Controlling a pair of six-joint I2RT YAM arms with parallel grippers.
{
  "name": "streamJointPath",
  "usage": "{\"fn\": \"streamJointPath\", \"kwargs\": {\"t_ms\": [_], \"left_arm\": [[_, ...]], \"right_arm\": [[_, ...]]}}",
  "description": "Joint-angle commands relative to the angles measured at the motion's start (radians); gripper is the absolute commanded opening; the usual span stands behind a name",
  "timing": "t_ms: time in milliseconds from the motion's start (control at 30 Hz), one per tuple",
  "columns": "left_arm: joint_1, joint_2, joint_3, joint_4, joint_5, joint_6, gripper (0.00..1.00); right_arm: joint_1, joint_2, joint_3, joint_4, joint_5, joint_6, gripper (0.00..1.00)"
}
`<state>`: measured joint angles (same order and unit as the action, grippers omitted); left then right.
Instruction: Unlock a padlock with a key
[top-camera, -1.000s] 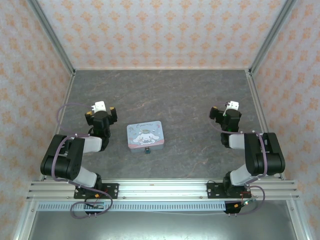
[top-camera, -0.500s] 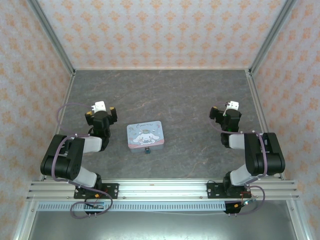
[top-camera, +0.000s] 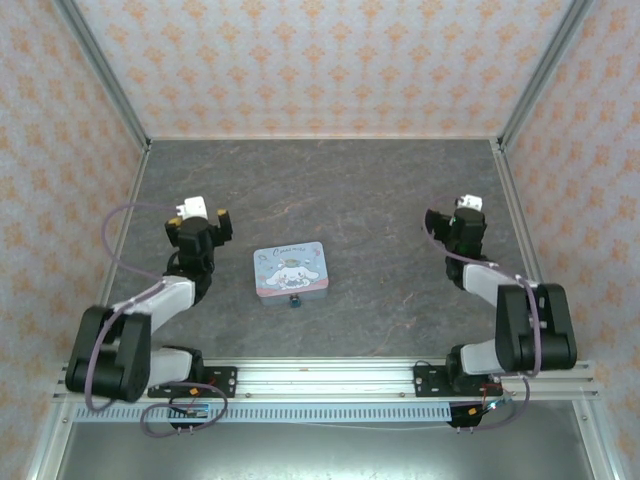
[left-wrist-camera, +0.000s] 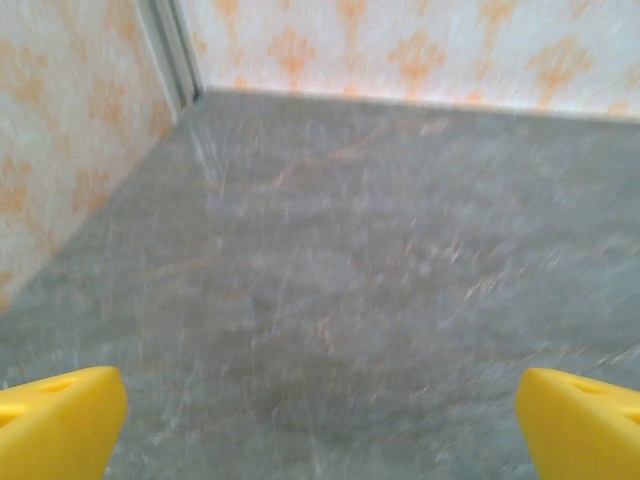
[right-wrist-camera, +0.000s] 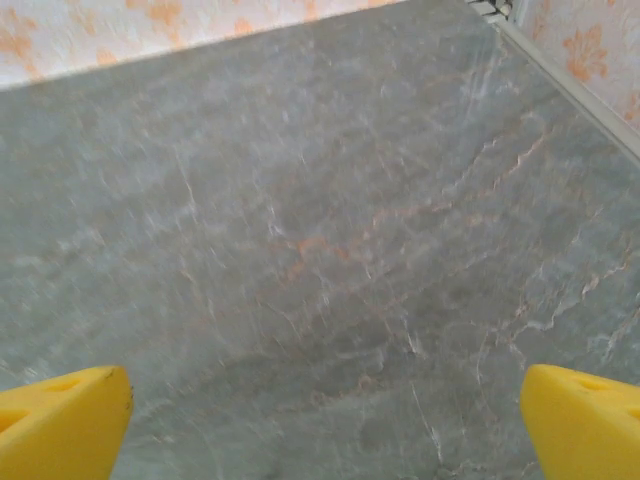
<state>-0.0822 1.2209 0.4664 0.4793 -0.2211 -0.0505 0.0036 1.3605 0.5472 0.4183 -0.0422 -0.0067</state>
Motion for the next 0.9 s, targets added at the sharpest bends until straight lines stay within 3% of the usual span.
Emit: {"fn": "streamJointPath", "kwargs": {"t_ms": [0,133,233,467,867], "left_arm": [[0.007,-0.112,0.126,-0.288,0.083,-0.112,1.00],[-0.026,-0.153,0.215,-0.462,0.202,-0.299,1.00],[-0.131,-0.164,0.258,-0.537,0.220,-0.361,1.00],[-0.304,-0.147,0.250,-0.483,0.270,-0.561,1.00],[-0.428,-0.021,0.322,-0.424,0.248,-0.595,1.00]], "right_arm": [[0.000,-0.096,0.114,-0.323,-0.054,0.123,0.99],[0.035,-0.148,0.165,-0.537,-0.164,0.274,0.95],[0.108,-0.172,0.173,-0.664,-0.219,0.318,0.88],[0.298,-0.212,0.180,-0.916,-0.267,0.369,0.77],[0.488,-0.028,0.218,-0.982,-0.208,0.396,0.56]]}}
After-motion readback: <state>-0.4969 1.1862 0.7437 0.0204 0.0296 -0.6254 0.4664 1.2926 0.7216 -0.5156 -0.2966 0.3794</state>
